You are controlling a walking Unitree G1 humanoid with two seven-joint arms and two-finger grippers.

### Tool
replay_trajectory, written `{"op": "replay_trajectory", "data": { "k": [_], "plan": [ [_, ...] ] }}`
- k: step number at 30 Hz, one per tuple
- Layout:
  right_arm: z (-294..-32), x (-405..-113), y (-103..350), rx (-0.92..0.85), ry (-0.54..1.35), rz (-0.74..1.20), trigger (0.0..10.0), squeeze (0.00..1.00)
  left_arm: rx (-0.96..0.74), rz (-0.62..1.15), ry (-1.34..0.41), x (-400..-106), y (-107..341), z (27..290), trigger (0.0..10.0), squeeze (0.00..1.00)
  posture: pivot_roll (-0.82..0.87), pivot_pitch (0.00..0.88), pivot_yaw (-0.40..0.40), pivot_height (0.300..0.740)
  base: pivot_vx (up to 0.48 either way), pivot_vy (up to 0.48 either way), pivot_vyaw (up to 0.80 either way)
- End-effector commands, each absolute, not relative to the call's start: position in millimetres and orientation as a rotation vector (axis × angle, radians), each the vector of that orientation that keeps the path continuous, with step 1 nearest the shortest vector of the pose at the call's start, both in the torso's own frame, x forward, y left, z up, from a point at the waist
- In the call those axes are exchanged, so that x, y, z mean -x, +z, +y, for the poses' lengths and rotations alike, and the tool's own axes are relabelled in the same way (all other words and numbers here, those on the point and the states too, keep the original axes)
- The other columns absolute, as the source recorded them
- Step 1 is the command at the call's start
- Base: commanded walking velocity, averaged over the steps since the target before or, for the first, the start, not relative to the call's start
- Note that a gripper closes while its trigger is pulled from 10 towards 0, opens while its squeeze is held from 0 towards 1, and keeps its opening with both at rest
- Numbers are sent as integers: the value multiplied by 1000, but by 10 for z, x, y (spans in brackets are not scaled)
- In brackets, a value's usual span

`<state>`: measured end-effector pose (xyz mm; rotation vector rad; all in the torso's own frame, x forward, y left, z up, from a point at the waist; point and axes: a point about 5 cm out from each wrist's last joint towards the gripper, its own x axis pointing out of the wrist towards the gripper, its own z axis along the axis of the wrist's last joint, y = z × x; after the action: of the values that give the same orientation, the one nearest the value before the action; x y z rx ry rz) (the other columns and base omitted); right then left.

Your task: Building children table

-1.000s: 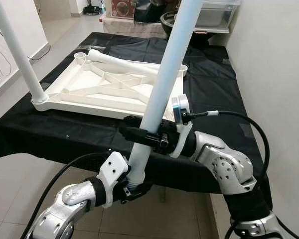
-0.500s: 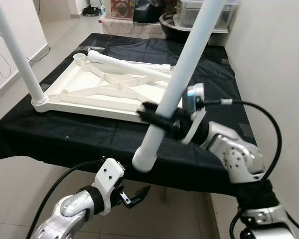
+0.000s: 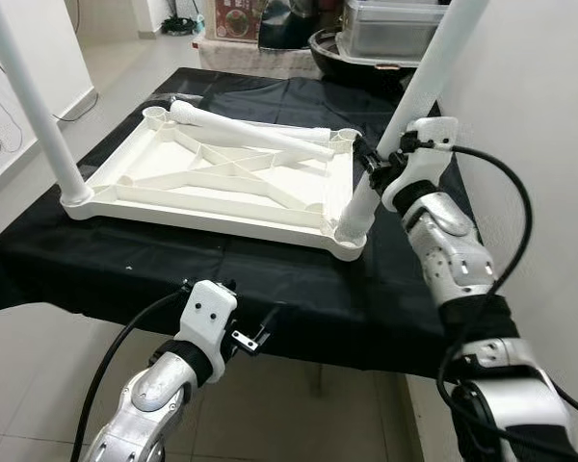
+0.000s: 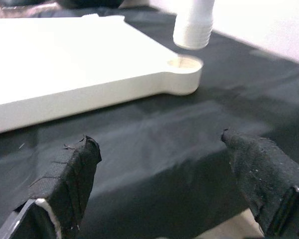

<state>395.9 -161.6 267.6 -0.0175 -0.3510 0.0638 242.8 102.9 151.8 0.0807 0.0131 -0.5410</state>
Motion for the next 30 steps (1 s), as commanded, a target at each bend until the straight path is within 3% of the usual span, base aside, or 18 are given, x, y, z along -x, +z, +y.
{"op": "replay_trajectory", "data": {
  "k": [1, 11, 15, 22, 29, 30],
  "plan": [
    [-1544, -3976, 2735, 86, 12, -421, 0, 0, -84, 17, -545, -2389, 1533, 983, 10000, 0, 106, 172, -64, 740, 0, 0, 0],
    [-1426, -4042, 2764, 209, -80, -480, 0, 0, -75, 8, -554, -2276, 1608, 913, 10000, 0, 115, 223, -72, 740, 0, 0, 0],
    [-1265, -4050, 2472, 230, -4, -406, 0, 0, -81, 21, -554, -2217, 1611, 895, 10000, 0, 116, 279, -80, 740, 0, 0, 0],
    [-1191, -4018, 2333, 223, 37, -400, 0, 0, -76, 33, -546, -2200, 1615, 889, 10000, 0, 109, 291, -79, 740, 0, 0, 0],
    [-1123, -4017, 2352, 111, 86, -395, 0, 0, -76, 46, -535, -2216, 1597, 899, 10000, 0, 103, 290, -78, 740, 0, 0, 0],
    [-1064, -4017, 2373, -32, 160, -357, 0, 0, -70, 52, -531, -2227, 1579, 899, 10000, 0, 96, 279, -76, 740, 0, 0, 0]
  ]
}}
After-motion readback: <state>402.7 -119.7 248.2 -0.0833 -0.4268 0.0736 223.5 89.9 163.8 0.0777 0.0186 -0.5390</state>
